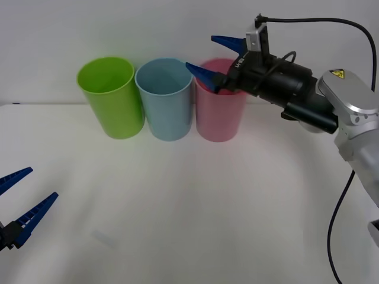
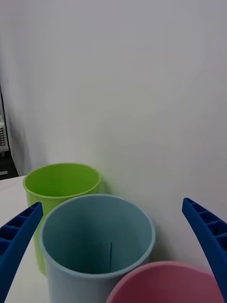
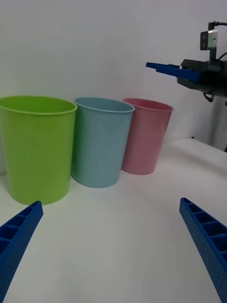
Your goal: Grasp the object on the table and drop it into the matching bin: aluminum can to the light blue bin, PET bottle to the pink bin.
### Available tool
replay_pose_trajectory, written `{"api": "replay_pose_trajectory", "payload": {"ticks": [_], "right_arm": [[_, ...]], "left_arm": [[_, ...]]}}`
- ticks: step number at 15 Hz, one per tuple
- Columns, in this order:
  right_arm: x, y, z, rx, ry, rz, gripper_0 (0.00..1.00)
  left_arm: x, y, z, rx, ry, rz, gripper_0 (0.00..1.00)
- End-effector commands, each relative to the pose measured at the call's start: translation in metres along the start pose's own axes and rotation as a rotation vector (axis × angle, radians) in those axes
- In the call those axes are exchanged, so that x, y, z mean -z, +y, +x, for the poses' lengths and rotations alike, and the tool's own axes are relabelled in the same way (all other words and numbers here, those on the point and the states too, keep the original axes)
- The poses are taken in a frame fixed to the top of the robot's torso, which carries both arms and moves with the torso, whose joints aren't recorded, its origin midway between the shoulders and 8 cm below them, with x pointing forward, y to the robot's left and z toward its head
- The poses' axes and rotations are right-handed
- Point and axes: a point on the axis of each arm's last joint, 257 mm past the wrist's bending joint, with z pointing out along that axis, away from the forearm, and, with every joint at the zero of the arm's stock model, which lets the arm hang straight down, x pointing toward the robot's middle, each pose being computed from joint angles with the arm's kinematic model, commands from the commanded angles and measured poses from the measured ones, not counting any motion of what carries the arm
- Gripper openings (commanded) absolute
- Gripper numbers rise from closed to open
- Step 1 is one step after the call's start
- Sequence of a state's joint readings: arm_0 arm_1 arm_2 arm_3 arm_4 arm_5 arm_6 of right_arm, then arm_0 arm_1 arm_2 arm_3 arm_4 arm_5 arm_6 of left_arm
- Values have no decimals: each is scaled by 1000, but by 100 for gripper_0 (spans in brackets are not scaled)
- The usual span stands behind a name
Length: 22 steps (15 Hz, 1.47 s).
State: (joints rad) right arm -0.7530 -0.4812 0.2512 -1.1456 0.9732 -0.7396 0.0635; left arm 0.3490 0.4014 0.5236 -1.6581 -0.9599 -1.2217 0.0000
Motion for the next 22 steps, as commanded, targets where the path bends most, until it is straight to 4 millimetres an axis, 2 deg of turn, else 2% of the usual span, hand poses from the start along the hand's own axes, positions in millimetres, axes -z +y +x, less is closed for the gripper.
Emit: {"api": "replay_pose_trajectory", "payload": {"ticks": [1, 11, 17, 22], "right_arm": [[30, 3, 2, 9, -5, 7, 100], [134, 13, 34, 7, 15, 140, 100], [204, 35, 71, 24, 87, 224, 100], [254, 40, 99, 100, 153, 309, 100]], "left_arm": [[0, 0, 0, 0, 0, 0, 100], [0, 0, 0, 0, 0, 0, 100], [0, 0, 0, 0, 0, 0, 100], [0, 0, 0, 0, 0, 0, 100]]}}
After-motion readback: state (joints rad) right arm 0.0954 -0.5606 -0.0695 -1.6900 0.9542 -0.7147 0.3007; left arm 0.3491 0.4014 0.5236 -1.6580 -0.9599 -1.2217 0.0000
